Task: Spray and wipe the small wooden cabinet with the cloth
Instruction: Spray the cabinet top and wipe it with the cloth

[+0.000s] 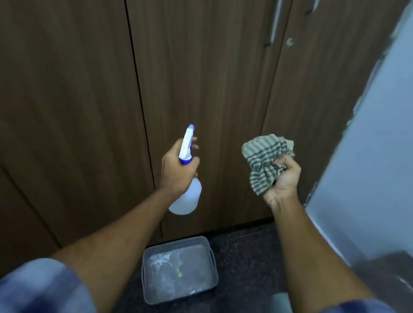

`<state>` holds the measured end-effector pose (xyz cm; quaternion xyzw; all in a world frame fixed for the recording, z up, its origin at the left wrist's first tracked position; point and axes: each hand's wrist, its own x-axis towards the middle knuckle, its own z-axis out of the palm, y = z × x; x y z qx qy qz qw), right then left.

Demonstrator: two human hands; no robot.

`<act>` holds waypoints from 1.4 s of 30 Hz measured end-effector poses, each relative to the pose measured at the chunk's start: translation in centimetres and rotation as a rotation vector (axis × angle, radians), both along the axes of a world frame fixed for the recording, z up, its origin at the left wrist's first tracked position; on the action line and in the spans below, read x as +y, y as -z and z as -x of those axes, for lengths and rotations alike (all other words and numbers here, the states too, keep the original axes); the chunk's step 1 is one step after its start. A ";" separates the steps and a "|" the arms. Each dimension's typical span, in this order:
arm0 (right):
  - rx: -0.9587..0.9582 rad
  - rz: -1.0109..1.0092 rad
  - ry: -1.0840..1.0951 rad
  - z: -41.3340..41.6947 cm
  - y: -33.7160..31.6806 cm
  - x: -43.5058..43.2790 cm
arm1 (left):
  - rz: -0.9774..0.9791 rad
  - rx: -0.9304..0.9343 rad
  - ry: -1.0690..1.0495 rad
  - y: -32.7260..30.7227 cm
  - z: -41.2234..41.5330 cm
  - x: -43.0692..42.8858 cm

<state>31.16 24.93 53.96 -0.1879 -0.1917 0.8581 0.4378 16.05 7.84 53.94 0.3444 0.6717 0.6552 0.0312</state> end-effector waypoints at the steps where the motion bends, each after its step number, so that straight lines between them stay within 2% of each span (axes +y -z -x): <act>1: 0.016 -0.018 0.001 -0.9 -0.9 -0.2 | -0.001 0.024 0.007 -0.8 -0.8 0.0; 10: 0.053 -0.092 0.112 -8.5 -4.6 -0.4 | -0.012 0.108 0.137 -3.4 -8.2 3.4; 23: -0.048 -0.009 0.445 -25.2 -1.5 2.9 | 0.046 0.045 0.514 -0.8 -22.5 15.6; 30: -0.034 -0.016 0.595 -34.1 -0.9 1.7 | 0.209 0.170 0.755 3.2 -29.7 17.4; 36: -0.133 -0.016 0.707 -38.7 -1.0 -1.7 | 0.417 0.094 0.877 6.7 -32.0 16.3; 42: -0.121 0.055 0.771 -41.3 2.0 -4.3 | 0.498 0.125 0.932 8.1 -33.7 14.6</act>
